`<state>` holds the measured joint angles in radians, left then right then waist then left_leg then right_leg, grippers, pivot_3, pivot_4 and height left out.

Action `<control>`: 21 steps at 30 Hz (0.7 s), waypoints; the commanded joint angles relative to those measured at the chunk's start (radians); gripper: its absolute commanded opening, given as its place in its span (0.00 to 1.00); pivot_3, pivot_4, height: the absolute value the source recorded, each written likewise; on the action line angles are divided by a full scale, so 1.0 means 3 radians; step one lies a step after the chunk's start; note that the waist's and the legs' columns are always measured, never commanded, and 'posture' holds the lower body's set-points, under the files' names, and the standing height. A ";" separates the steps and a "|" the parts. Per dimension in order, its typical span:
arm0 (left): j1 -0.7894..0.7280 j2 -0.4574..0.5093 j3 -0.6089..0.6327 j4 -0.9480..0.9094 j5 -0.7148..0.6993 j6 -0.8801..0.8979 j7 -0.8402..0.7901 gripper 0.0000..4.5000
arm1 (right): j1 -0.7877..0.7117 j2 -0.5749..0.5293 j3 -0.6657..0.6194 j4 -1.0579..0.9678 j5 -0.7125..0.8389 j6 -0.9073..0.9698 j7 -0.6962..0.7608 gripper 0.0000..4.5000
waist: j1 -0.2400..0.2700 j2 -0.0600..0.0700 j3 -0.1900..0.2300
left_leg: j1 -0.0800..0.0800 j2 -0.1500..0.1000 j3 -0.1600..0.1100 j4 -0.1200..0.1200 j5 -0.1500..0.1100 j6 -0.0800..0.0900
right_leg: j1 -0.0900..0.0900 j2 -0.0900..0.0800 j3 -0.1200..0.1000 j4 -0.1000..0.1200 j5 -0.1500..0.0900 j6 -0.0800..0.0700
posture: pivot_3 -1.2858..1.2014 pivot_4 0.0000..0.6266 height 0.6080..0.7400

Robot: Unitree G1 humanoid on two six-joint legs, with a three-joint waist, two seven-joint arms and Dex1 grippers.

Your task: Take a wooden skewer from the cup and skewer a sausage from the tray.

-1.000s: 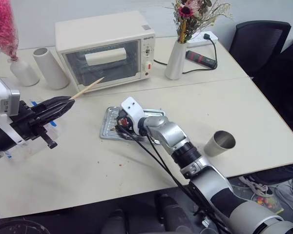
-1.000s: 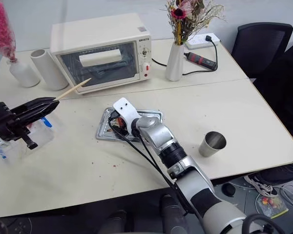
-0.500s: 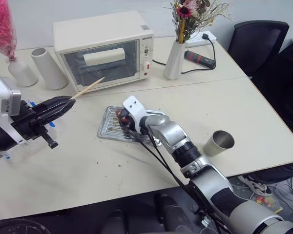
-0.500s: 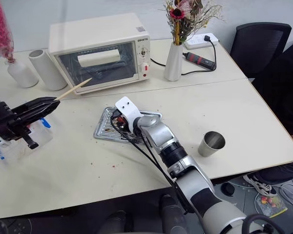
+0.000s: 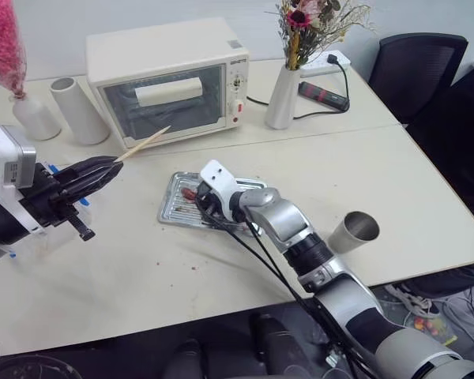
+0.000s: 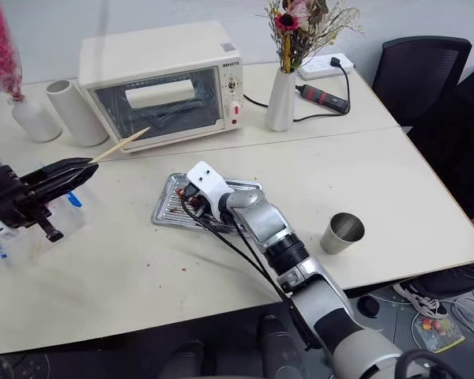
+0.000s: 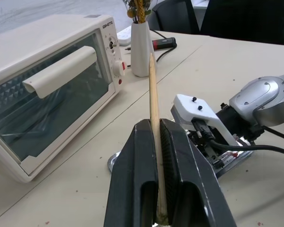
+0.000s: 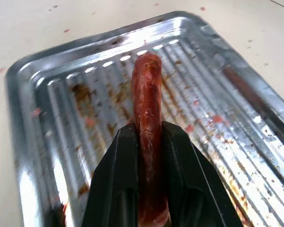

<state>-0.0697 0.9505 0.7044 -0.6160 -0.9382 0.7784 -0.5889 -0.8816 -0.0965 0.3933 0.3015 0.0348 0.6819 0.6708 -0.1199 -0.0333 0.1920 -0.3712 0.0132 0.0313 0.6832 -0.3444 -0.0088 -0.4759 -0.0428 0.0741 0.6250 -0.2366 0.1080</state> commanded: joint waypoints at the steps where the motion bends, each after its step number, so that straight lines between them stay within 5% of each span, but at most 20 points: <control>1: 0.0012 0.0113 0.0055 0.0034 -0.0028 -0.0021 -0.0168 0.00 | -0.0069 -0.0419 -0.0014 -0.0609 0.0207 0.0008 0.0646 0.15 | 0.0024 0.0000 0.0000 | -0.0002 -0.0002 0.0000 0.0000 0.0000 0.0000 | -0.0001 0.0001 -0.0001 -0.0001 0.0000 0.0000 | 0.52 0.24 1.00; 6: 0.0161 0.0309 0.0081 0.0137 -0.0137 0.0082 -0.0657 0.00 | -0.0193 -0.1384 -0.0145 -0.1106 0.0651 -0.0169 0.1908 0.15 | 0.0046 0.0003 0.0003 | -0.0002 -0.0002 -0.0002 -0.0002 -0.0002 0.0003 | 0.0002 0.0005 -0.0008 -0.0010 0.0000 0.0000 | 0.52 0.24 1.00; 12: 0.0327 0.0500 0.0092 0.0101 -0.0158 0.0122 -0.1146 0.00 | -0.0430 -0.1960 -0.0393 -0.0992 0.1055 -0.0626 0.2969 0.15 | 0.0032 0.0004 0.0004 | 0.0004 0.0000 0.0004 -0.0003 -0.0003 0.0006 | 0.0002 0.0013 -0.0005 -0.0017 -0.0002 -0.0003 | 0.52 0.24 1.00; 21: 0.0125 0.0574 -0.0094 -0.0011 -0.0286 0.0149 -0.1220 0.00 | -0.0590 -0.1967 -0.0447 -0.0714 0.1168 -0.0718 0.3054 0.15 | 0.0039 0.0005 0.0005 | 0.0006 0.0001 0.0005 -0.0003 0.0000 0.0002 | -0.0001 0.0009 -0.0003 -0.0010 -0.0003 -0.0007 | 0.52 0.24 1.00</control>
<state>-0.0213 1.1094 0.6760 -0.5885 -1.0105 0.8297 -0.9551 -1.0396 -0.6907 0.2919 0.1180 0.3578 0.4698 1.5461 -0.1081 -0.0320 0.1935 -0.3699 0.0137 0.0327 0.6824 -0.3445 -0.0083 -0.4765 -0.0407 0.0735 0.6219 -0.2375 0.1060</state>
